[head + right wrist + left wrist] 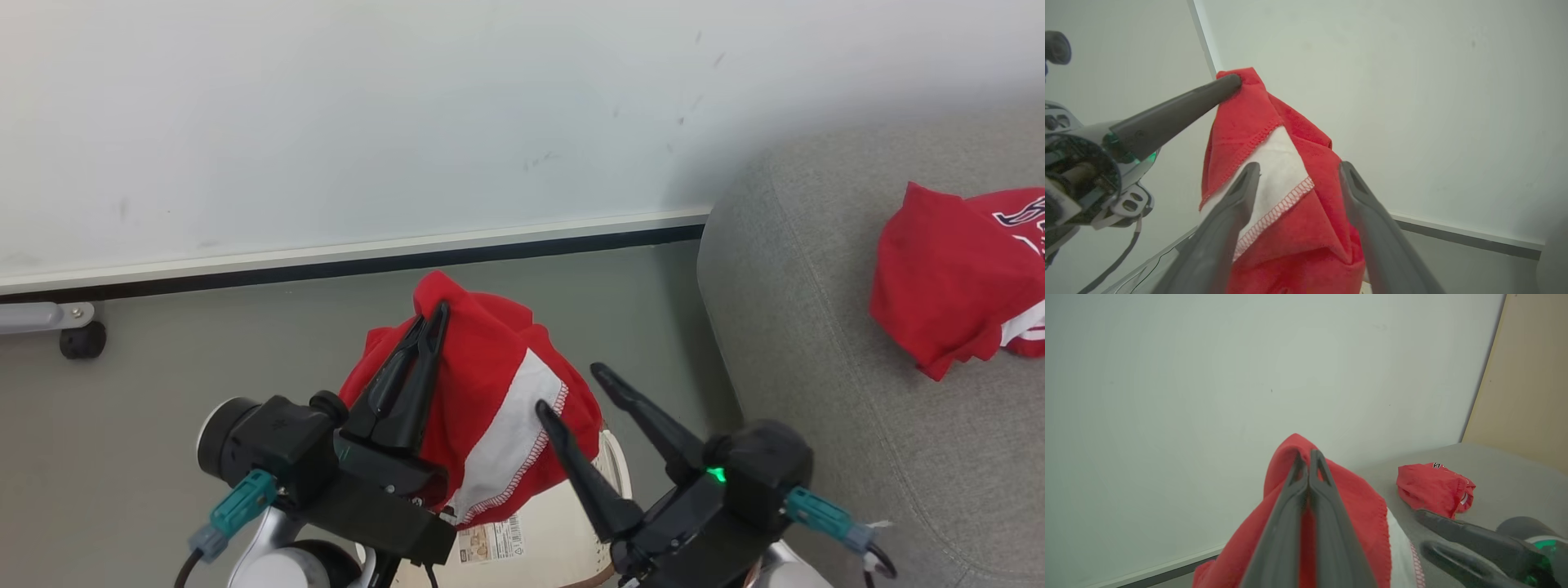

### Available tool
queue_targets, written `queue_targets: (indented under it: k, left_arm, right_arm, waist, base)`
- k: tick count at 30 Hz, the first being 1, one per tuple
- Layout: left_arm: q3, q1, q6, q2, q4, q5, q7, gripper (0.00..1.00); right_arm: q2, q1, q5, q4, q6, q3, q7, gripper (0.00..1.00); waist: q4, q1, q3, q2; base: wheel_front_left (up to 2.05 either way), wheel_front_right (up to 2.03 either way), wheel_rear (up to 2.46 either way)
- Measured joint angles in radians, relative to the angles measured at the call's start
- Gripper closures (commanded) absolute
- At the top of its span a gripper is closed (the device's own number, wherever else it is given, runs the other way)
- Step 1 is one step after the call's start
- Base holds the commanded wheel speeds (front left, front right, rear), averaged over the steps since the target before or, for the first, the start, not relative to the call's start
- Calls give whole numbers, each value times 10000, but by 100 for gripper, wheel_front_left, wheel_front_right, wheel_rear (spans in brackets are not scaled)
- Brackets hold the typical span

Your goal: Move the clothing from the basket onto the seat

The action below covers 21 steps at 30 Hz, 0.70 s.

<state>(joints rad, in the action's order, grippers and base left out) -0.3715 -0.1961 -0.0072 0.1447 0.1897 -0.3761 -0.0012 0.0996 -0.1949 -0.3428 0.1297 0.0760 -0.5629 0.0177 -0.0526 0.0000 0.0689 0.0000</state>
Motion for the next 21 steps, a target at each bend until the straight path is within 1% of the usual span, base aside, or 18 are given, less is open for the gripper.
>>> queue_targets:
  k: [2,8,16,17,18,19,21]
  left_arm:
    - [-12,-3,75,-2,29,0,86,100]
    - [-119,-10,71,-21,88,0,171,100]
    - [-215,-14,71,-23,148,0,263,100]
    - [-219,-14,71,-23,159,0,265,100]
    - [-224,-14,71,-23,178,0,272,100]
    - [-228,-15,71,-21,194,0,272,100]
    - [-238,-20,69,-21,203,0,274,100]
  right_arm:
    - [-13,-97,-23,-192,46,-174,-142,0]
    - [-23,-626,-6,-978,215,-671,-535,0]
    - [-67,-1081,-2,-1881,299,-1129,-792,0]
    - [-82,-1111,-4,-1985,305,-1185,-794,38]
    - [-100,-1153,-15,-2069,313,-1227,-798,57]
    - [-115,-1229,-15,-2159,320,-1264,-805,100]
    - [-148,-1337,-73,-2311,355,-1294,-846,100]
  waist:
    - [23,0,8,0]
    - [105,0,40,1]
    - [186,0,89,1]
    - [193,0,96,0]
    - [198,0,104,0]
    - [202,0,112,0]
    - [211,0,125,0]
  base:
    - [0,0,0]
    - [0,0,0]
    - [0,0,0]
    - [0,0,0]
    - [0,0,0]
    - [0,0,0]
    - [0,0,0]
